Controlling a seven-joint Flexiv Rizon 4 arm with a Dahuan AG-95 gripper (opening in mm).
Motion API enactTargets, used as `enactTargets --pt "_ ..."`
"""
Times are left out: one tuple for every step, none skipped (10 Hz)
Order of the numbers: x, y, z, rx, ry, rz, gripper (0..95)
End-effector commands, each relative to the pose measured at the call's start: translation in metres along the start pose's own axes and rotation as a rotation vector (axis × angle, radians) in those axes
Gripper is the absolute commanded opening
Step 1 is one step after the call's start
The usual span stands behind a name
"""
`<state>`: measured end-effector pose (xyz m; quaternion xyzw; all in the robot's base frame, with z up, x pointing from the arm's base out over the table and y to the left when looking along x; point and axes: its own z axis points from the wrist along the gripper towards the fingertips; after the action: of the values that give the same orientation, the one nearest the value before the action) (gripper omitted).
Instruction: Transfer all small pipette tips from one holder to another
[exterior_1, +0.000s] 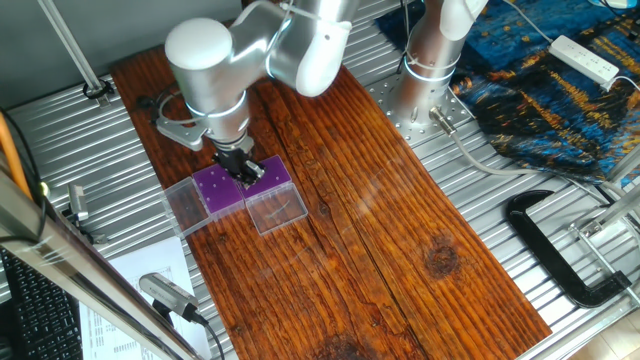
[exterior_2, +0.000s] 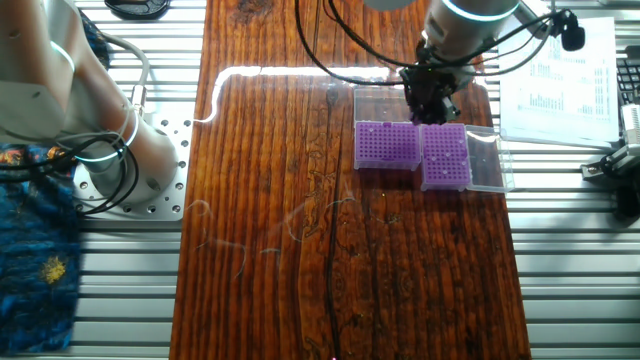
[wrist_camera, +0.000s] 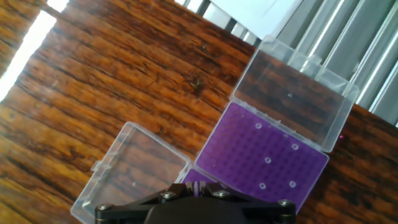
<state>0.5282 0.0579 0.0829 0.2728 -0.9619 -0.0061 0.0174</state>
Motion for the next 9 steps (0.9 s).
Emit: enactTargets --pt "0.0097 0.0002 0.0012 -0.005 -0.003 -0.001 0.0" --pt "0.0109 0.0001 0.0014 -0.007 0.003 -0.001 0.0" --pt "0.0117 0.0000 0.0021 -0.020 0.016 0.012 0.0" --pt "0.0122 0.0000 0.0027 -0.024 0.016 0.010 0.0" --pt "0.0123 0.0000 0.0029 -0.025 0.016 0.012 0.0" --pt "0.0121 -0.0001 0.0041 -0.027 0.015 0.016 0.0" --pt "0.0123 -0.0001 0.0066 -0.028 0.016 0.016 0.0" --pt "0.0128 0.0000 0.0079 -0.031 0.018 0.017 0.0" --pt "0.0137 0.0002 0.0083 -0.035 0.019 0.016 0.0"
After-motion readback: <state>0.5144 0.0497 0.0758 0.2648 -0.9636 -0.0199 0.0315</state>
